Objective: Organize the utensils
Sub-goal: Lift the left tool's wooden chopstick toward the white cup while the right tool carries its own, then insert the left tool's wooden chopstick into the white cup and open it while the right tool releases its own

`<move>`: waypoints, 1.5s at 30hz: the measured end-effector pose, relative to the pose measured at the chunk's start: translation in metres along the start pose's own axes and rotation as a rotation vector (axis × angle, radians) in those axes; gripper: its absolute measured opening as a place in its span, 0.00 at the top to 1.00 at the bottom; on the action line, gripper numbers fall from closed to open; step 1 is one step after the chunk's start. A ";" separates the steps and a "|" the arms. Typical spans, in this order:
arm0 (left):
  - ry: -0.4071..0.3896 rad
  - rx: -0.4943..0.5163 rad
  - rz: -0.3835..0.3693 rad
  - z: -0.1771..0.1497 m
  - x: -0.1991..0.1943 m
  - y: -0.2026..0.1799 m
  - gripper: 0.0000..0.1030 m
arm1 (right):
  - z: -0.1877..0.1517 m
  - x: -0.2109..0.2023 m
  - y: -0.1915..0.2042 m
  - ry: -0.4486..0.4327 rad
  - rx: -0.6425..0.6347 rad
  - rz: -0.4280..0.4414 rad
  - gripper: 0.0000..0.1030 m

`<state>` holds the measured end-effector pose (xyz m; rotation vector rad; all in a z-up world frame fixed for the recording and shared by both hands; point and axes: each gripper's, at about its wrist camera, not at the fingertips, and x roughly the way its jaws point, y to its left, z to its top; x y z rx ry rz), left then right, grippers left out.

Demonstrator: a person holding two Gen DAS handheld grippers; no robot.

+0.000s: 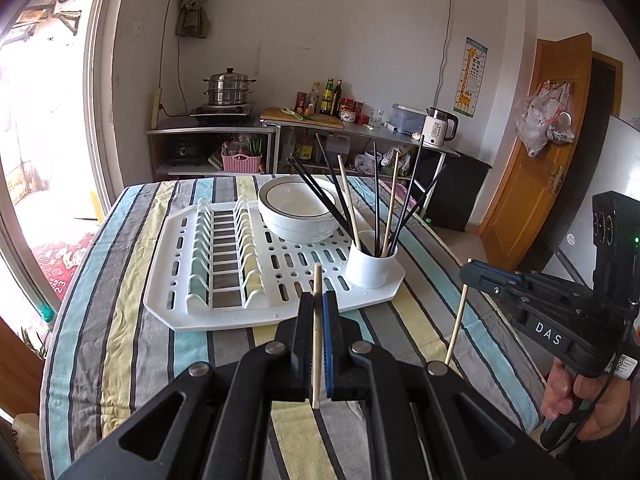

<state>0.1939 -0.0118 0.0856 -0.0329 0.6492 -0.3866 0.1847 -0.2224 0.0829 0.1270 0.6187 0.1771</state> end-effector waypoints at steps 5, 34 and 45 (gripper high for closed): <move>-0.002 0.023 -0.005 0.002 0.000 -0.011 0.96 | -0.002 -0.004 -0.002 -0.016 -0.002 0.010 0.97; -0.060 0.066 -0.099 0.099 0.039 -0.058 0.96 | 0.086 -0.012 -0.055 -0.287 0.044 0.001 0.97; -0.067 0.068 -0.108 0.129 0.073 -0.061 0.96 | 0.119 0.022 -0.064 -0.322 0.039 0.008 0.97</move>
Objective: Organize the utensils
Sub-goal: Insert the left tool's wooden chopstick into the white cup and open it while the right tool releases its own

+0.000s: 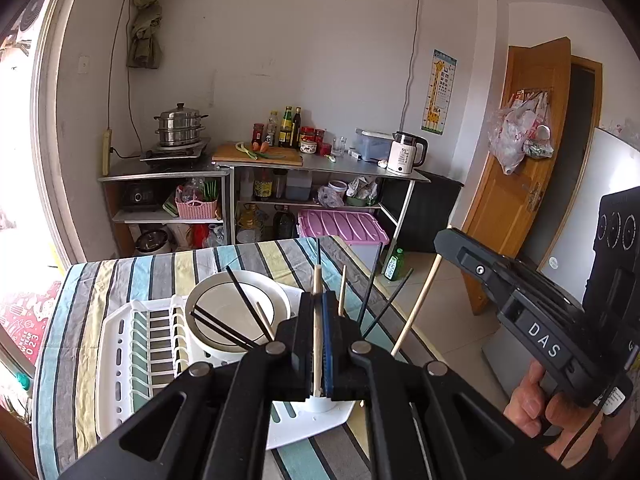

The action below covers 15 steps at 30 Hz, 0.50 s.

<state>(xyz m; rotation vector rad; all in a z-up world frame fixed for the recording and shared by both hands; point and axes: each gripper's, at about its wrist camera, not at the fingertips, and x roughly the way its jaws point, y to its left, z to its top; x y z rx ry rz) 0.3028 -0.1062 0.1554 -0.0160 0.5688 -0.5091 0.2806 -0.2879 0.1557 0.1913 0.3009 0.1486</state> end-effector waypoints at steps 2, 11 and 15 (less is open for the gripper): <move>0.002 -0.002 -0.002 0.001 0.005 0.001 0.96 | 0.000 0.008 -0.001 0.000 -0.003 0.003 0.97; 0.036 -0.020 -0.011 -0.002 0.031 0.010 0.96 | -0.014 0.038 -0.005 0.028 -0.011 -0.005 0.97; 0.059 -0.025 -0.009 -0.008 0.043 0.012 0.96 | -0.025 0.049 -0.008 0.057 -0.013 -0.012 0.97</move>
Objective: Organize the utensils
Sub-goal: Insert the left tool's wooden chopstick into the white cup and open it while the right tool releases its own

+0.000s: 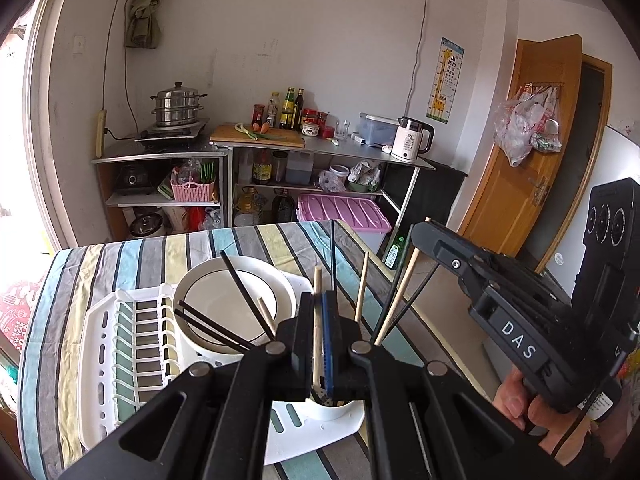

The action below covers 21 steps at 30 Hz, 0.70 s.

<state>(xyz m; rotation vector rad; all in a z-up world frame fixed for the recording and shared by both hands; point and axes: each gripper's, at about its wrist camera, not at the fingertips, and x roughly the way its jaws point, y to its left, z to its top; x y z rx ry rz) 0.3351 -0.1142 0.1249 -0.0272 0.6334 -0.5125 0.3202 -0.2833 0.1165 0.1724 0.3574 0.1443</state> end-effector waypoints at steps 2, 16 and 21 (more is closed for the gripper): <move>0.015 -0.005 0.002 -0.004 0.006 0.001 0.96 | -0.006 0.005 -0.002 0.015 0.005 -0.001 0.97; 0.073 -0.024 0.045 -0.021 0.027 0.009 0.96 | -0.015 0.008 -0.008 0.047 0.012 -0.005 0.96; 0.067 -0.030 0.057 -0.021 0.026 0.012 0.96 | -0.014 0.006 -0.005 0.056 -0.001 0.006 0.96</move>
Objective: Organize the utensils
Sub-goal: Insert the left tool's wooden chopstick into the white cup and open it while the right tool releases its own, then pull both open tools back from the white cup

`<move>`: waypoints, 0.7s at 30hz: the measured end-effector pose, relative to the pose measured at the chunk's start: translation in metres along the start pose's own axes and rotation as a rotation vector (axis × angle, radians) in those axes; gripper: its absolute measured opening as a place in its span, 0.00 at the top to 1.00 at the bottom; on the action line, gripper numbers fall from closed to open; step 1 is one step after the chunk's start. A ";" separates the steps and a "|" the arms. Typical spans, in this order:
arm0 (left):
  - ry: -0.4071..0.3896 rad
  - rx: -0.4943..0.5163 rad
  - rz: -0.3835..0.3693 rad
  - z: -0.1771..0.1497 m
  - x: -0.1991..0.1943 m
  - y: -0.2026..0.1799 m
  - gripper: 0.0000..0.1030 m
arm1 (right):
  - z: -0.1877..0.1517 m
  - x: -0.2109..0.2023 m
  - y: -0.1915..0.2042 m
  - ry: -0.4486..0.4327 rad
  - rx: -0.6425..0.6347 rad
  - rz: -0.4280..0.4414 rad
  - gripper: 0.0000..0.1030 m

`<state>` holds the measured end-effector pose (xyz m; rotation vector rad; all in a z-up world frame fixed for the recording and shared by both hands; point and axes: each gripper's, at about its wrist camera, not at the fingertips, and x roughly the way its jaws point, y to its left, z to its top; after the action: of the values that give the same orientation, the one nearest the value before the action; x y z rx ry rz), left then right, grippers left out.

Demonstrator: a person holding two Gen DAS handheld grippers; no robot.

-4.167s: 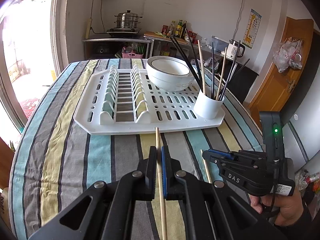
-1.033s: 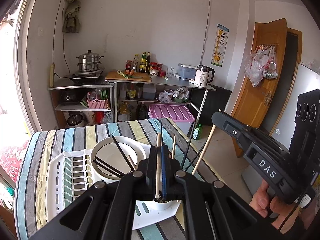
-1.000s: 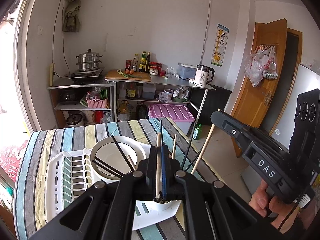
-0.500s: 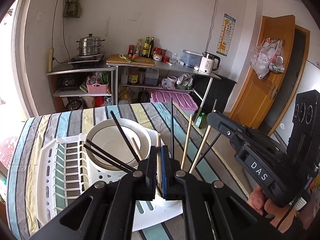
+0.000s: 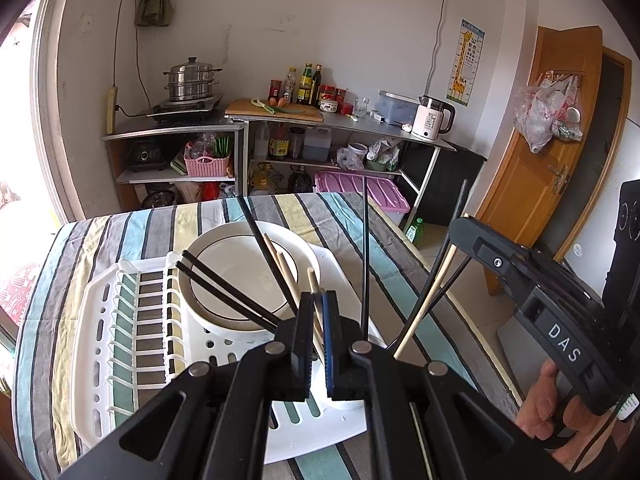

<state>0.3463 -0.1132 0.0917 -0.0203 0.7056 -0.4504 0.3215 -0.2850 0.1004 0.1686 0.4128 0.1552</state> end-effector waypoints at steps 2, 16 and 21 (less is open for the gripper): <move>-0.004 -0.011 -0.002 0.000 -0.001 0.003 0.95 | 0.000 -0.002 0.002 0.001 -0.009 -0.003 0.90; -0.104 0.018 0.035 -0.030 -0.049 0.000 0.82 | -0.017 -0.059 0.010 -0.042 -0.009 -0.018 0.84; -0.141 0.014 0.055 -0.056 -0.077 -0.004 0.79 | -0.036 -0.092 0.018 -0.048 -0.010 -0.026 0.83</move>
<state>0.2582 -0.0782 0.0973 -0.0190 0.5629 -0.3972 0.2214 -0.2797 0.1073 0.1564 0.3658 0.1278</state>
